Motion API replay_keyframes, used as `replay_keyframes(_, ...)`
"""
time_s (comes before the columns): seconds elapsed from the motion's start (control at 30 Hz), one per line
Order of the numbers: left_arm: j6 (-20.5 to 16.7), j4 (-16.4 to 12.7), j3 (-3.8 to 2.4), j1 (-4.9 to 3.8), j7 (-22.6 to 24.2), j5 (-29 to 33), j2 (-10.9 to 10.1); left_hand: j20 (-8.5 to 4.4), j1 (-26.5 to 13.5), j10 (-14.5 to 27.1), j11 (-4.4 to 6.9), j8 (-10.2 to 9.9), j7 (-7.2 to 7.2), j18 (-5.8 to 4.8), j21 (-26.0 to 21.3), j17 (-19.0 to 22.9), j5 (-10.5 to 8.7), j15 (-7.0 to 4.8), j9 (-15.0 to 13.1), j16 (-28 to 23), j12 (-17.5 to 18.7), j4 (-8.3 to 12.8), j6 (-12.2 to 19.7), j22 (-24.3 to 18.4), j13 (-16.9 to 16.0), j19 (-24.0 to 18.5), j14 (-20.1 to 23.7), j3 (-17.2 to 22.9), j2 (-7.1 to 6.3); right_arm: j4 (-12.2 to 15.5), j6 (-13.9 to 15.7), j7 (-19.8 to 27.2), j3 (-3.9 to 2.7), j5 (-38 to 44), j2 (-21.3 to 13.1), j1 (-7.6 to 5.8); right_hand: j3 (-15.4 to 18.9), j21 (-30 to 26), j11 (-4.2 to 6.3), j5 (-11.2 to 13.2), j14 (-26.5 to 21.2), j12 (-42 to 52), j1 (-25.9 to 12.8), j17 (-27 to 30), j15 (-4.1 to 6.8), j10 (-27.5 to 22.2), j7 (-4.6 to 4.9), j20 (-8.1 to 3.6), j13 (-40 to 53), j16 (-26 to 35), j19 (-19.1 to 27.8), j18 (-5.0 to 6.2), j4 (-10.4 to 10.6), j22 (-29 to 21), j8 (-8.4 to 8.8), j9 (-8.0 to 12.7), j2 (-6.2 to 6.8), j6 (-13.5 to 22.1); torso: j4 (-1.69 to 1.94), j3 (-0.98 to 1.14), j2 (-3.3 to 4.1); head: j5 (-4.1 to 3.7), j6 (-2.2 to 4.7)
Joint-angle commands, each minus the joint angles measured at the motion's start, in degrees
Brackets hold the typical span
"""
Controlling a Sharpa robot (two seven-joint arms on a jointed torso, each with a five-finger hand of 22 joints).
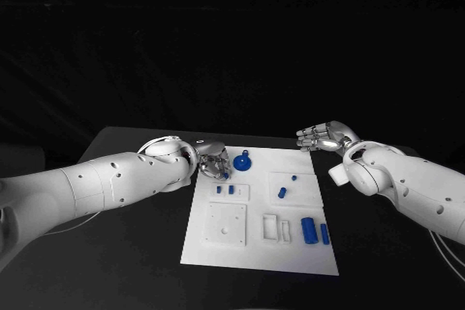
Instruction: Assemble the parts on the task board
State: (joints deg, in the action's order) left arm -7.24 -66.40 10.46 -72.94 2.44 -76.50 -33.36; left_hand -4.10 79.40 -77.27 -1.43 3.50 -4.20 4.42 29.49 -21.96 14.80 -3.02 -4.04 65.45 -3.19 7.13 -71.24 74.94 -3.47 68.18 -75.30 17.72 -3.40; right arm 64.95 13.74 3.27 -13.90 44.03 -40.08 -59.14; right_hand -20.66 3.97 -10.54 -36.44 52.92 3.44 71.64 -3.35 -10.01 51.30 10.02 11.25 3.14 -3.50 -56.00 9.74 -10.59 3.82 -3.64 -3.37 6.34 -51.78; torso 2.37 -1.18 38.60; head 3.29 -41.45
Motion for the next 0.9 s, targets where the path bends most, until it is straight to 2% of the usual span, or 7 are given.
replay_keyframes(0.03, 1.07, 0.05, 0.09, 0.04, -0.05, -0.25, 0.3, 0.0, 0.13, 0.32, 0.06, 0.12, -0.52, 0.64, -0.32, -0.03, -0.19, 0.0, -0.04, -0.01, -0.21, -0.07, -0.1, 1.14, -0.03, 0.0, 0.27, -0.17, 0.36, 0.07, -0.56, 0.59, -0.02, 0.54, 0.05, 0.02, -0.33, 0.11, 0.17, 0.11, -0.23, -0.35, -0.2, 0.1, -0.1, 0.1, 0.19, -0.08, -0.07, 0.25, 0.17, 0.26, -0.08, -0.08, 0.33, 0.06, 0.07, -0.32, -0.01, 0.0, 0.02, -0.02, -0.03)
replay_keyframes(0.3, 1.03, 0.29, 0.6, 0.1, -0.08, -0.27, 0.76, 0.0, 0.13, 0.32, 0.06, 0.12, -0.52, 0.64, -0.32, -0.03, -0.19, 0.0, -0.04, -0.01, -0.21, -0.07, -0.1, 1.14, -0.03, 0.0, 0.27, -0.17, 0.36, 0.1, -0.57, 0.57, -0.02, 0.54, 0.06, 0.02, -0.33, 0.11, 0.17, 0.11, -0.23, -0.35, -0.2, 0.1, -0.1, 0.1, 0.19, -0.08, -0.07, 0.25, 0.17, 0.26, -0.08, -0.08, 0.33, 0.06, 0.07, -0.32, -0.05, -0.02, 0.01, -0.09, -0.07)
replay_keyframes(0.6, 0.91, 0.41, 0.73, 0.13, -0.42, -0.34, 1.02, 0.01, 0.14, 0.35, 0.05, 0.14, -0.53, 0.66, -0.36, -0.02, -0.21, 0.01, -0.05, -0.01, -0.21, -0.09, -0.07, 1.15, -0.03, 0.03, 0.3, -0.17, 0.45, 0.12, -0.6, 0.56, -0.02, 0.55, 0.1, 0.02, -0.33, 0.11, 0.17, 0.11, -0.23, -0.35, -0.2, 0.1, -0.1, 0.1, 0.19, -0.08, -0.07, 0.25, 0.17, 0.26, -0.08, -0.08, 0.33, 0.06, 0.07, -0.32, -0.03, 0.03, 0.0, -0.14, 0.03)
replay_keyframes(0.9, 3.01, 0.78, 0.74, 0.14, -1.5, -0.76, 1.37, 0.05, 0.06, 0.48, 0.01, 0.13, -0.55, 0.65, -0.39, -0.04, -0.51, 0.05, -0.05, 0.05, -0.21, -0.17, 0.04, 1.15, -0.03, 0.04, 0.31, -0.24, 0.5, 0.15, -0.61, 0.55, -0.02, 0.55, 0.05, 0.02, -0.33, 0.11, 0.17, 0.11, -0.23, -0.35, -0.2, 0.1, -0.1, 0.1, 0.19, -0.08, -0.07, 0.25, 0.17, 0.26, -0.08, -0.08, 0.33, 0.06, 0.07, -0.32, -0.01, 0.02, 0.02, -0.26, -0.07)
